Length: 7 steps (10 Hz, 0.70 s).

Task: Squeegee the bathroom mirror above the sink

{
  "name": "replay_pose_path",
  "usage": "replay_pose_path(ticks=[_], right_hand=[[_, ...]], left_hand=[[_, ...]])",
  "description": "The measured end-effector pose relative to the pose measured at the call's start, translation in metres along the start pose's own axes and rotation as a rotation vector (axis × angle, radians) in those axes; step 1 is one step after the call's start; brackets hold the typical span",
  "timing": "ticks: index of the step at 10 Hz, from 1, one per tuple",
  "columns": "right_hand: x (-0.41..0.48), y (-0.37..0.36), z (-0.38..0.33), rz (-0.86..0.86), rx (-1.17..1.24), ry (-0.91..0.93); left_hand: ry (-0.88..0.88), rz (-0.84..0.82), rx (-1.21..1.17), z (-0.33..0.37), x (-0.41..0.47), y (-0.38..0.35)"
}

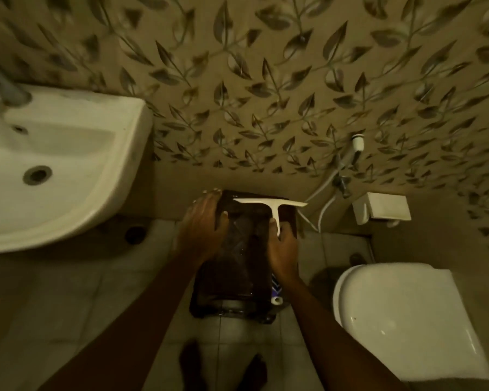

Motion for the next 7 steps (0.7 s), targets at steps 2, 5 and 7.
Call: replay_pose_path(ticks=[2,5,7], right_hand=[[0.059,-0.079,0.08,-0.091,-0.007,-0.082],[0.115,-0.156,0.176,-0.061,-0.122,-0.069],[0.099,-0.1,0.108,-0.005,-0.166,0.028]], left_hand=[[0.022,-0.085,-0.047,-0.05,0.032,-0.109],[0.02,-0.165,-0.1,-0.078,0.039,-0.182],[0.028,-0.143,-0.124,-0.066,0.04,-0.17]])
Point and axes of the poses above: each hand's wrist, its own x-axis towards the middle knuckle, its own y-axis out of the back of the hand, z = x × y, the point moved 4 cm from there along x, towards the middle knuckle, and after that the axes turned 3 degrees about z, right-handed, at the moved point
